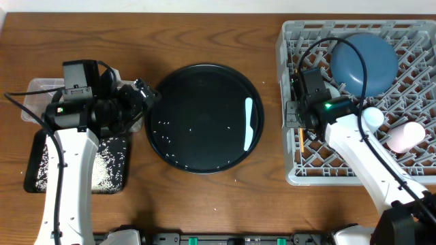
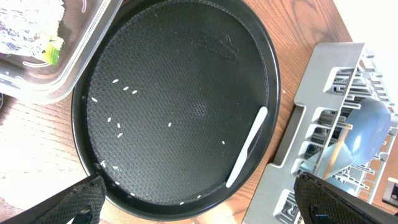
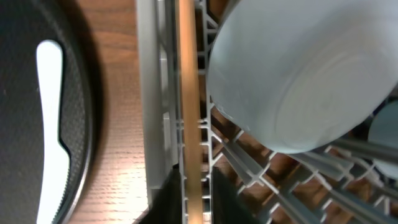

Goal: Sort waste into correct bins and load items into the dishwasher rack

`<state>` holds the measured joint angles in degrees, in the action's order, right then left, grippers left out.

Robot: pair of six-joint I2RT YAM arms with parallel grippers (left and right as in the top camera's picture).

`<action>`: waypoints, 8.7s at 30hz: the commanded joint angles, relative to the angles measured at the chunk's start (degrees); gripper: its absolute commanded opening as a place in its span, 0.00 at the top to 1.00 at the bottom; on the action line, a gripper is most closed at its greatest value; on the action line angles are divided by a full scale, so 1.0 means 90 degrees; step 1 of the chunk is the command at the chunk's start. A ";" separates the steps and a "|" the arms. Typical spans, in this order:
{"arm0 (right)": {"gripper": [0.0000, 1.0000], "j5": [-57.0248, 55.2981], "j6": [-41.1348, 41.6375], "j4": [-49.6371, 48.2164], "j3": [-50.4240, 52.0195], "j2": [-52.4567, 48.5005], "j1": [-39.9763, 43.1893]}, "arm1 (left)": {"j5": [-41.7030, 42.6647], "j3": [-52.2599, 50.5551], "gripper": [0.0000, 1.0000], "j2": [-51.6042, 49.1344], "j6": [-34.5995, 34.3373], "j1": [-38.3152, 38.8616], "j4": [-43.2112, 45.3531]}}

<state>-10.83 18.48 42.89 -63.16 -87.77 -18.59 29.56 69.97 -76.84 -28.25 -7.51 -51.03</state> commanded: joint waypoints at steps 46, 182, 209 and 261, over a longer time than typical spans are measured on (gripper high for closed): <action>0.74 0.0153 0.1333 -0.1268 -0.0614 -0.2135 -0.1948 | -0.0058 0.0041 0.02 -0.0029 0.0066 -0.0027 -0.0017; 0.99 0.0512 0.2127 0.0051 -0.0590 -0.2749 -0.2312 | -0.0058 0.0041 0.02 -0.0029 0.0066 -0.0027 -0.0017; 0.99 0.0440 0.2123 0.0097 -0.0590 -0.2727 -0.2302 | -0.0058 0.0041 0.02 -0.0029 0.0066 -0.0027 -0.0017; 0.99 -0.0209 0.1892 0.1139 -0.0590 -0.2302 -0.2038 | -0.0058 0.0041 0.02 -0.0029 0.0066 -0.0027 -0.0017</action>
<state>-9.93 36.18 52.53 -69.23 -109.10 -37.52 29.56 69.97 -76.84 -28.25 -7.51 -51.03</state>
